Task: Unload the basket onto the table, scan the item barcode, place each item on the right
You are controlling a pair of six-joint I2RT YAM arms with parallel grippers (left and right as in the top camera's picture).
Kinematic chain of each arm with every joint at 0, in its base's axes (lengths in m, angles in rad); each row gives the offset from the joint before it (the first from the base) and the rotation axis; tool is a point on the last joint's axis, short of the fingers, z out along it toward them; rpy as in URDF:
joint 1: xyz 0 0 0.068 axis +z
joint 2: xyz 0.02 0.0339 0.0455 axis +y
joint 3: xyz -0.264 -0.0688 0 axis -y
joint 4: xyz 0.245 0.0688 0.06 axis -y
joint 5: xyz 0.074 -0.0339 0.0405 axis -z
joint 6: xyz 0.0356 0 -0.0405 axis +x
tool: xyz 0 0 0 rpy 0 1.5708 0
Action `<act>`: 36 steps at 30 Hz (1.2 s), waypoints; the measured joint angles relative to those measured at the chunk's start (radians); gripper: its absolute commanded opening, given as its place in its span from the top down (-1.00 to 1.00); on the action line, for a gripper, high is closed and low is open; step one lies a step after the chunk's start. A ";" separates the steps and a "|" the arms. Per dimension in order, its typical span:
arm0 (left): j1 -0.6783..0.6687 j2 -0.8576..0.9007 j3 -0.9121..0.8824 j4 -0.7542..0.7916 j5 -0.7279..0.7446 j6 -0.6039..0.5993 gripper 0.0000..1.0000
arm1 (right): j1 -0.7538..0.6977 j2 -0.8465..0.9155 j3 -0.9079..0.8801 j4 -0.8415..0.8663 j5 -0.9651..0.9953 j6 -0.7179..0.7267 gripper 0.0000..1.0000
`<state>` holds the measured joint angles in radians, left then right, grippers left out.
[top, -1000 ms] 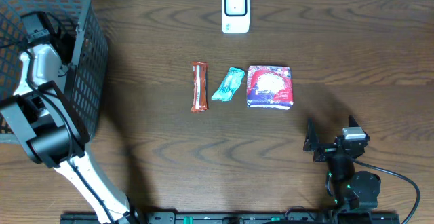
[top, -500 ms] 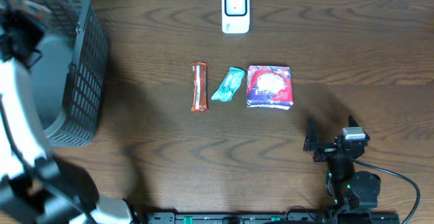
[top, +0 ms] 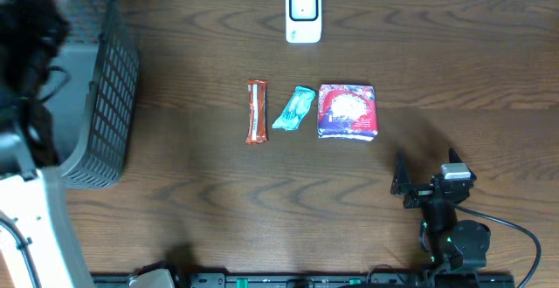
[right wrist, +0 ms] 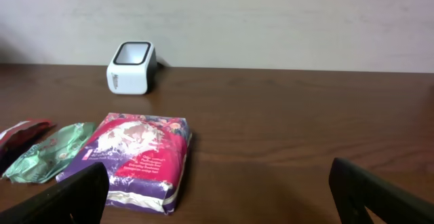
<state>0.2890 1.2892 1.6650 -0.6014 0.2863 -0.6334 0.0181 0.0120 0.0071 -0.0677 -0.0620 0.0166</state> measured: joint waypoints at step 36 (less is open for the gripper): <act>-0.504 0.717 0.000 -0.421 -0.388 0.124 0.85 | 0.000 0.000 0.000 0.000 0.000 0.000 -0.99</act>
<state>-0.2153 2.0064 1.6650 -1.0222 -0.1017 -0.5095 0.0181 0.0120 0.0071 -0.0677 -0.0620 0.0166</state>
